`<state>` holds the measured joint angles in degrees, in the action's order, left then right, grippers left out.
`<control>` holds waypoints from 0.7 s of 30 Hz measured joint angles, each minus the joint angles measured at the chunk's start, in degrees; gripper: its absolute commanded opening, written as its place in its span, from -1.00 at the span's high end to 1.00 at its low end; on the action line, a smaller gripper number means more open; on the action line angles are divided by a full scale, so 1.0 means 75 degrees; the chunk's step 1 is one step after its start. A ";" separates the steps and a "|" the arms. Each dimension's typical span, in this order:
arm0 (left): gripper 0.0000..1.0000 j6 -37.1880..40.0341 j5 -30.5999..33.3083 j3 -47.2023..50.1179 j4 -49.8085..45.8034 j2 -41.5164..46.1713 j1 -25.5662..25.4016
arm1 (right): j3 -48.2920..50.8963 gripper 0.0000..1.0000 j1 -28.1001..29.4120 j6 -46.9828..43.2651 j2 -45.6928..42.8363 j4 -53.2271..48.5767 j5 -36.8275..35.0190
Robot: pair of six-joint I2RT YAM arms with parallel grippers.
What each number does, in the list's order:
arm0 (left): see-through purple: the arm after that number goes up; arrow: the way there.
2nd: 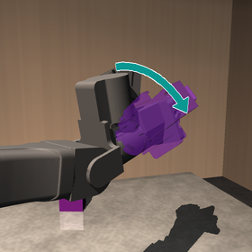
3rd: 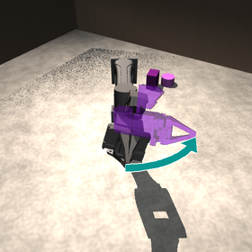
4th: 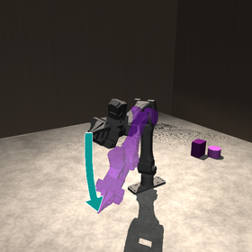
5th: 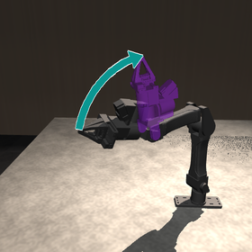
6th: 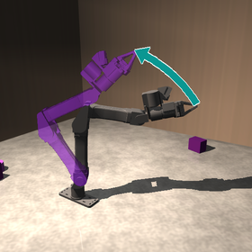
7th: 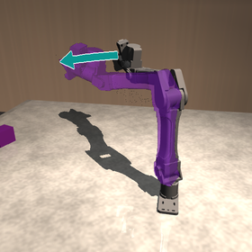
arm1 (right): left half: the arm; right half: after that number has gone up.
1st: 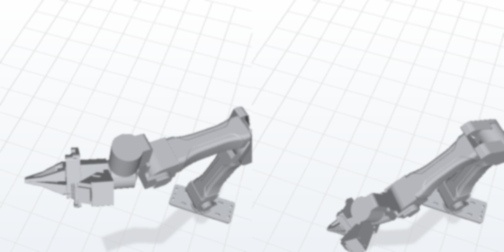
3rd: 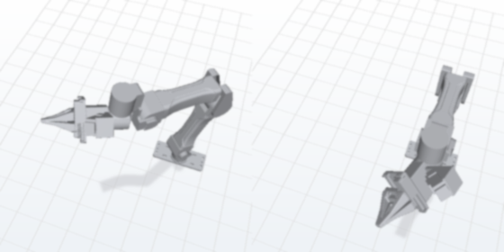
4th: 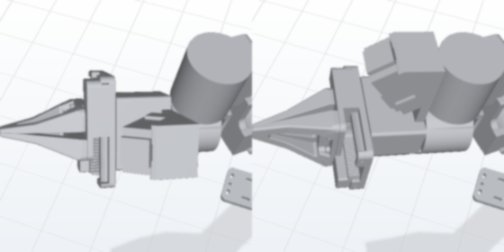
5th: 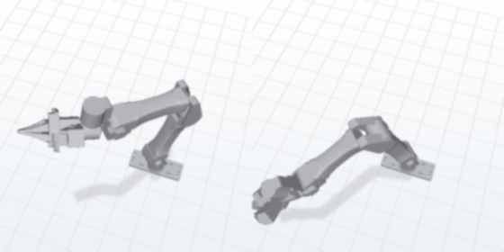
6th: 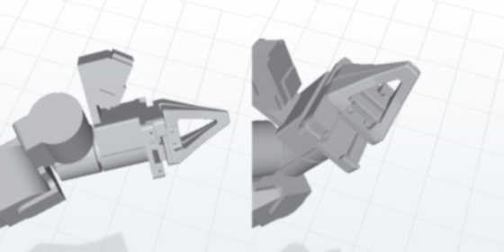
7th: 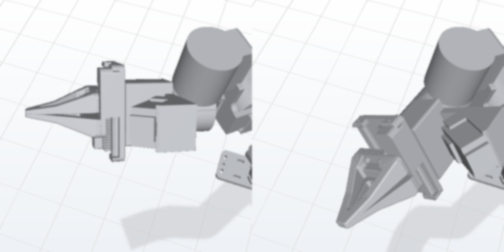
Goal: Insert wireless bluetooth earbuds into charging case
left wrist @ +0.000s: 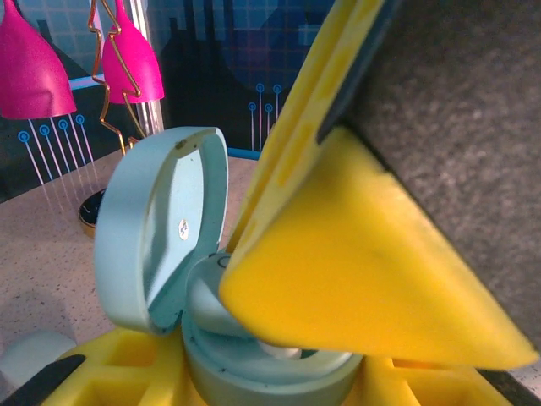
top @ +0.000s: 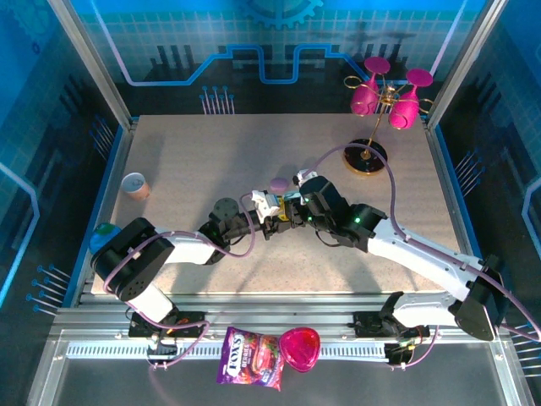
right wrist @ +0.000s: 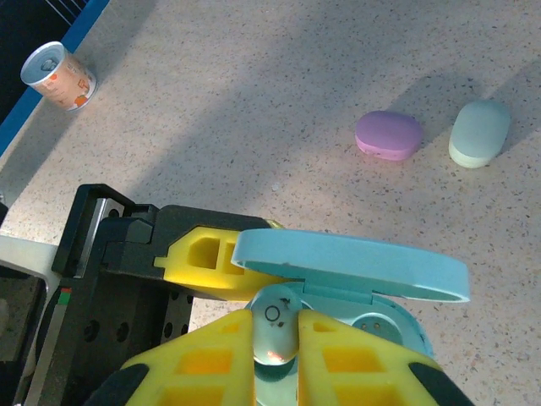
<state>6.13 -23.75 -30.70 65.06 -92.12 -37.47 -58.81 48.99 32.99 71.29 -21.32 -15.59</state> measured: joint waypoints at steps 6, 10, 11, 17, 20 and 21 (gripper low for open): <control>0.62 -0.0003 0.0143 -0.0015 -0.0035 0.0000 -0.0023 | 0.0000 0.55 0.0000 -0.0052 0.0000 0.0000 0.0134; 0.62 0.0000 0.0195 -0.0090 -0.0087 0.0000 -0.0026 | 0.0000 0.33 0.0012 -0.0070 0.0000 0.0029 0.0175; 0.62 0.0000 0.0198 -0.0096 -0.0090 0.0000 -0.0026 | 0.0000 0.27 0.0012 -0.0105 -0.0003 0.0047 0.0178; 0.62 0.0009 0.0198 -0.0096 0.0006 0.0000 -0.0026 | 0.0000 0.10 0.0012 -0.0326 -0.0216 0.0047 0.0172; 0.62 0.0012 0.0198 -0.0096 0.0114 -0.0044 -0.0026 | 0.0000 0.04 0.0012 -0.0475 -0.0568 0.0050 0.0154; 0.62 0.0023 0.0198 -0.0096 0.0140 -0.0058 -0.0026 | 0.0006 0.02 0.0009 -0.0533 -0.0691 0.0055 0.0143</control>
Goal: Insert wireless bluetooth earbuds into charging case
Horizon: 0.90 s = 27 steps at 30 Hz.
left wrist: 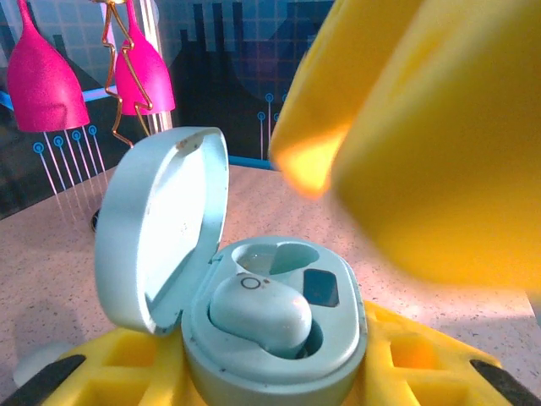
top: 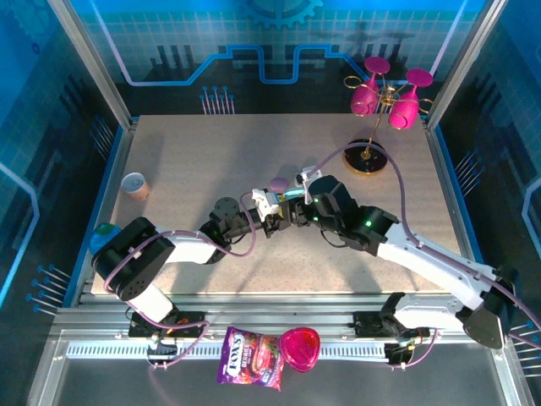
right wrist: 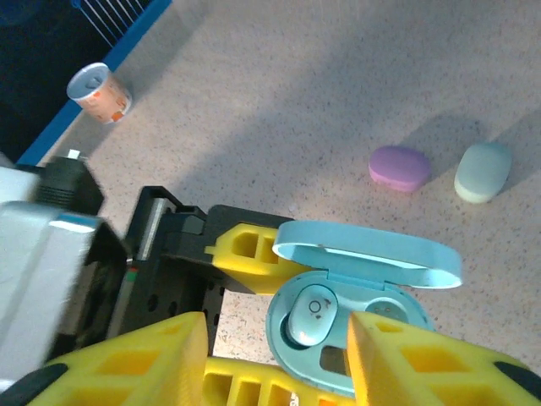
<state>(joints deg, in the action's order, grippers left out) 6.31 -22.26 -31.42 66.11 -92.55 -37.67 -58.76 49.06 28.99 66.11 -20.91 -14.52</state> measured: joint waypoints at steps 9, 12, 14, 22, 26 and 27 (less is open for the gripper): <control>0.62 0.0265 -0.0003 0.0198 0.0259 -0.0026 0.0000 | 0.1279 -0.02 -0.0353 -0.0452 -0.1868 0.0711 -0.0382; 0.62 0.0382 -0.0003 0.0414 0.0437 -0.0026 0.0000 | 0.2011 -0.02 -0.0944 -0.0361 -0.2471 0.0871 -0.0516; 0.62 0.0388 -0.0006 0.0501 0.0452 -0.0023 0.0000 | 0.2471 -0.01 -0.1507 -0.0187 -0.2754 0.0927 -0.0545; 0.62 0.0388 -0.0035 0.0629 0.0297 0.0478 0.0000 | 0.3427 -0.04 -0.4301 0.0455 -0.1830 0.1151 0.0592; 0.62 0.0423 -0.0085 0.0629 -0.0009 0.0953 0.0000 | 0.3252 -0.12 -0.5304 0.0472 -0.0195 0.1224 0.1384; 0.62 0.0437 -0.0093 0.0629 -0.0079 0.1035 0.0000 | 0.3177 -0.12 -0.5444 0.0443 0.0163 0.1250 0.1515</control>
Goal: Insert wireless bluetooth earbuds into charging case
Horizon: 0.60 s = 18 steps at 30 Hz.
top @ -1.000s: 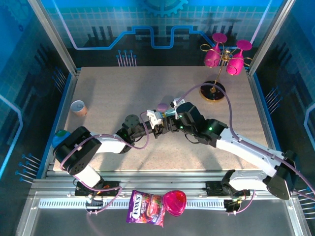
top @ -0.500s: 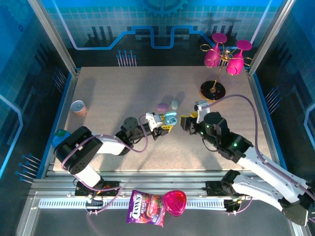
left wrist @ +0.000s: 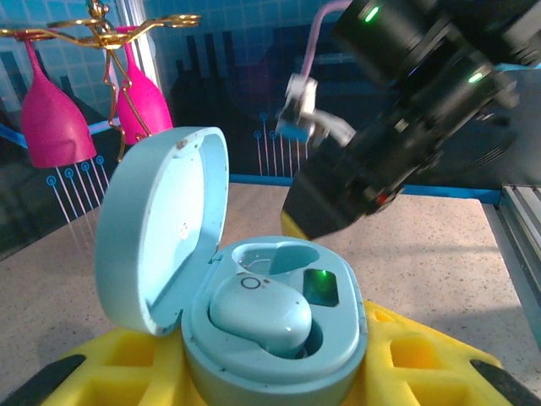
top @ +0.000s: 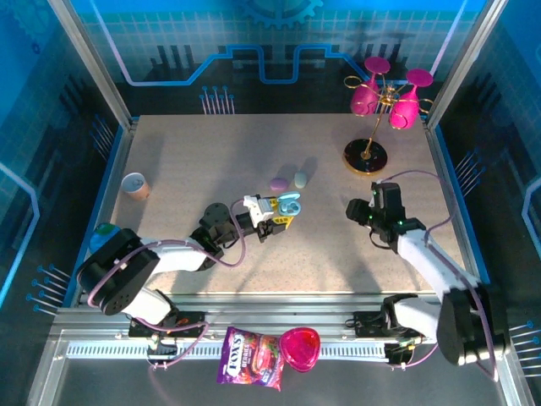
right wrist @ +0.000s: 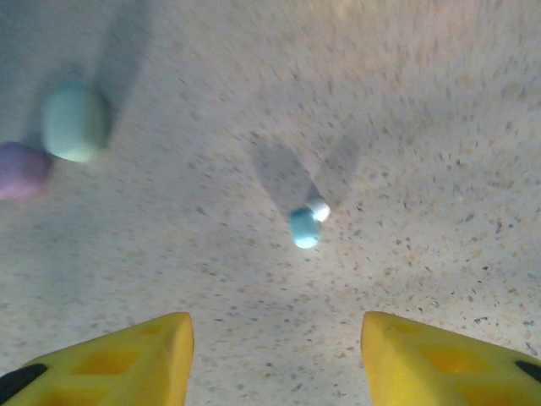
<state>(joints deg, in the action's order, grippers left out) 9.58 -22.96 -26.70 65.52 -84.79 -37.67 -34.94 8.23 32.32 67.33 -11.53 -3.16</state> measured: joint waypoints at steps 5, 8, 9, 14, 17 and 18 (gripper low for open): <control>0.62 0.0038 -0.0061 0.0020 -0.0385 0.0289 0.0000 | -0.0804 -0.17 -0.0391 -0.0309 0.1830 0.0128 0.0685; 0.62 0.0099 -0.0082 0.0047 -0.0597 0.0414 0.0000 | -0.1463 -0.22 -0.0443 -0.0562 0.2716 0.0184 0.1029; 0.62 0.0122 -0.0090 0.0047 -0.0685 0.0458 0.0000 | -0.1661 -0.23 -0.0446 -0.0662 0.2955 0.0207 0.1122; 0.62 0.0149 -0.0117 0.0047 -0.0970 0.0545 -0.0003 | -0.2276 -0.28 -0.0443 -0.0950 0.3704 0.0286 0.1262; 0.62 0.0152 -0.0119 0.0047 -0.1081 0.0545 -0.0003 | -0.2515 -0.32 -0.0449 -0.1067 0.4068 0.0256 0.1370; 0.62 0.0152 -0.0122 0.0047 -0.1107 0.0545 -0.0003 | -0.2611 -0.33 -0.0449 -0.1099 0.4205 0.0227 0.1413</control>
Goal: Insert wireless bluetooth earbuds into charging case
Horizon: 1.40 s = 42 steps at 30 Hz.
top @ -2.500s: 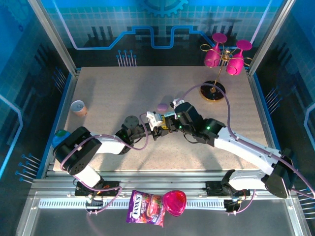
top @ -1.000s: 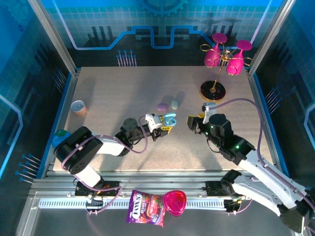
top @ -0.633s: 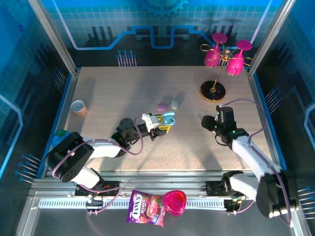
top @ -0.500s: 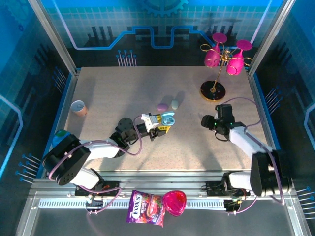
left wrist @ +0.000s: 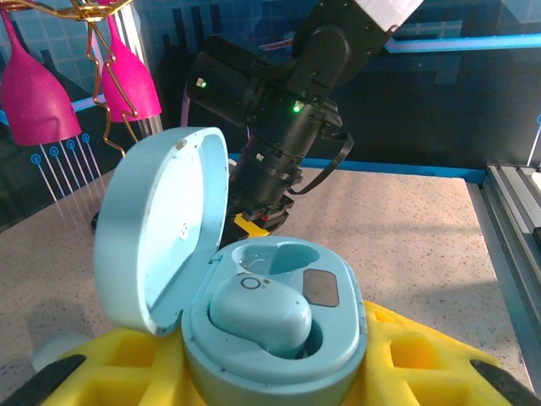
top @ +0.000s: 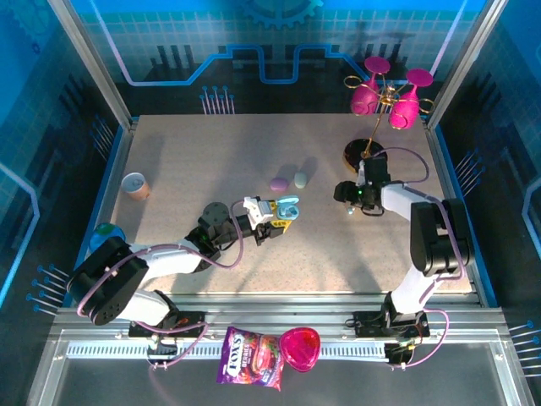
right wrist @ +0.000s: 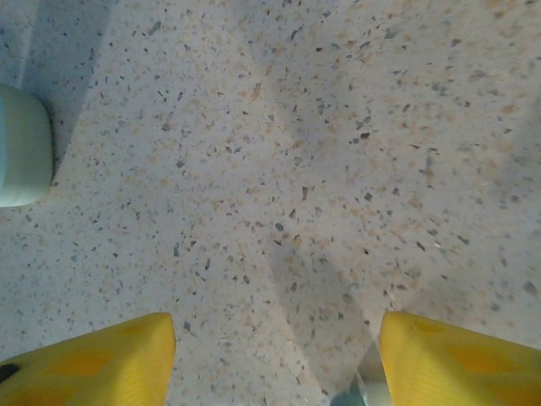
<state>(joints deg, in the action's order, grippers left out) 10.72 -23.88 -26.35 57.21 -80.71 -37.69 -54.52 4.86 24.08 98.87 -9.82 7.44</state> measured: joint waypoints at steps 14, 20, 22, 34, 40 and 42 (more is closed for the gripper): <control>0.61 -0.0006 -0.0087 -0.0003 0.0000 -0.0009 0.0000 | 0.0452 -0.30 0.0131 -0.0087 -0.0221 -0.0114 0.0070; 0.61 -0.0009 -0.0166 -0.0009 0.0003 -0.0041 0.0000 | 0.1008 -0.29 0.0341 -0.0125 -0.0842 -0.0283 0.0079; 0.61 -0.0012 -0.0189 -0.0015 0.0003 -0.0047 0.0000 | 0.1137 -0.28 0.0379 -0.0146 -0.0921 -0.0291 0.0108; 0.61 -0.0035 -0.0201 -0.0082 0.0006 -0.0128 0.0000 | 0.1612 -0.17 0.0586 -0.0015 -0.1428 -0.0437 0.0443; 0.61 -0.0038 -0.0204 -0.0157 0.0006 -0.0134 -0.0003 | 0.1874 -0.19 0.0717 0.0187 -0.1830 -0.0577 0.0560; 0.62 -0.0038 -0.0216 -0.0163 0.0006 -0.0134 -0.0006 | 0.1918 -0.22 0.0731 0.0181 -0.1897 -0.0676 0.0560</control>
<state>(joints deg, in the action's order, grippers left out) 10.44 -25.50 -27.57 57.25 -81.71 -37.74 -40.14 10.35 25.43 84.64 -14.90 11.64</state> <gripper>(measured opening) 0.359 0.599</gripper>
